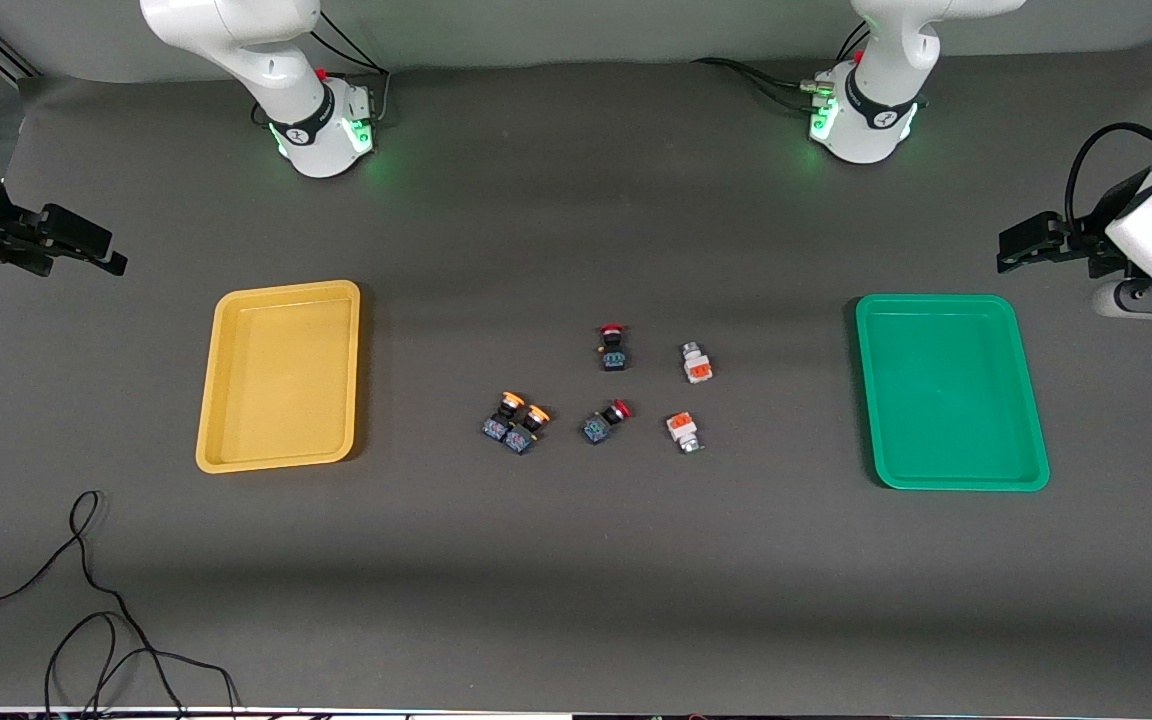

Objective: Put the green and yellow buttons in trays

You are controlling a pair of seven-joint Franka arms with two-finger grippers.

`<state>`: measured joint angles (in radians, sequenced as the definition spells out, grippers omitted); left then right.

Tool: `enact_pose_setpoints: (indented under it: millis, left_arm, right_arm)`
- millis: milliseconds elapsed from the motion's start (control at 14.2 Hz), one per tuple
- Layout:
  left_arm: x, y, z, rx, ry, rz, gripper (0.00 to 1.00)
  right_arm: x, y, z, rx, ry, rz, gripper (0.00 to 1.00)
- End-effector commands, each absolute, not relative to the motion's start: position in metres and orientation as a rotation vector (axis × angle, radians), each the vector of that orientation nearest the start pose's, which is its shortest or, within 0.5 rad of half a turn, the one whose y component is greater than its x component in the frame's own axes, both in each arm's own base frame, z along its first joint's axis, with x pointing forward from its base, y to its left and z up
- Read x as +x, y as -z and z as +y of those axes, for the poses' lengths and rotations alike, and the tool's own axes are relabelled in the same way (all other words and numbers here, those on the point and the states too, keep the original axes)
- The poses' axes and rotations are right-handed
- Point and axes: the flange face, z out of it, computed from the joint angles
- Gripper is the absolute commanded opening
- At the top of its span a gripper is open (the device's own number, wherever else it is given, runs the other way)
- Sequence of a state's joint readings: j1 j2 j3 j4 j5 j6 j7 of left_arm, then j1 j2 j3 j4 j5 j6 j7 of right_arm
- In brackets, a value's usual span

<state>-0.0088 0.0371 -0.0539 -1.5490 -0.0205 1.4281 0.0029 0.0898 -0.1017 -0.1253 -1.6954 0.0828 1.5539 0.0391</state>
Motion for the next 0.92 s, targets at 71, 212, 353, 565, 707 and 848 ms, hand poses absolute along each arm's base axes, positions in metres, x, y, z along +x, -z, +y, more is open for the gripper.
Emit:
enact_pose_setpoints:
  millis: [71, 212, 353, 565, 707, 848]
  left_arm:
    - [0.541, -0.608, -0.037, -3.142, -0.233, 0.122, 1.00]
    - [0.541, -0.608, -0.037, -3.142, -0.233, 0.125, 1.00]
    - [0.542, -0.606, -0.037, -3.142, -0.235, 0.122, 1.00]
    - [0.545, -0.597, -0.052, -3.138, -0.247, 0.131, 1.00]
    - [0.548, -0.586, -0.068, -3.131, -0.271, 0.150, 1.00]
    - [0.552, -0.573, -0.088, -3.122, -0.300, 0.176, 1.00]
  right_arm:
    - [0.527, -0.622, -0.006, -3.060, -0.063, 0.090, 1.00]
    - [0.529, -0.618, -0.005, -3.059, -0.077, 0.088, 1.00]
    - [0.530, -0.611, -0.004, -3.058, -0.108, 0.107, 1.00]
    - [0.531, -0.603, -0.003, -3.058, -0.165, 0.106, 1.00]
    - [0.531, -0.604, -0.001, -3.057, -0.166, 0.174, 1.00]
    - [0.518, -0.607, 0.000, -3.052, -0.253, 0.201, 1.00]
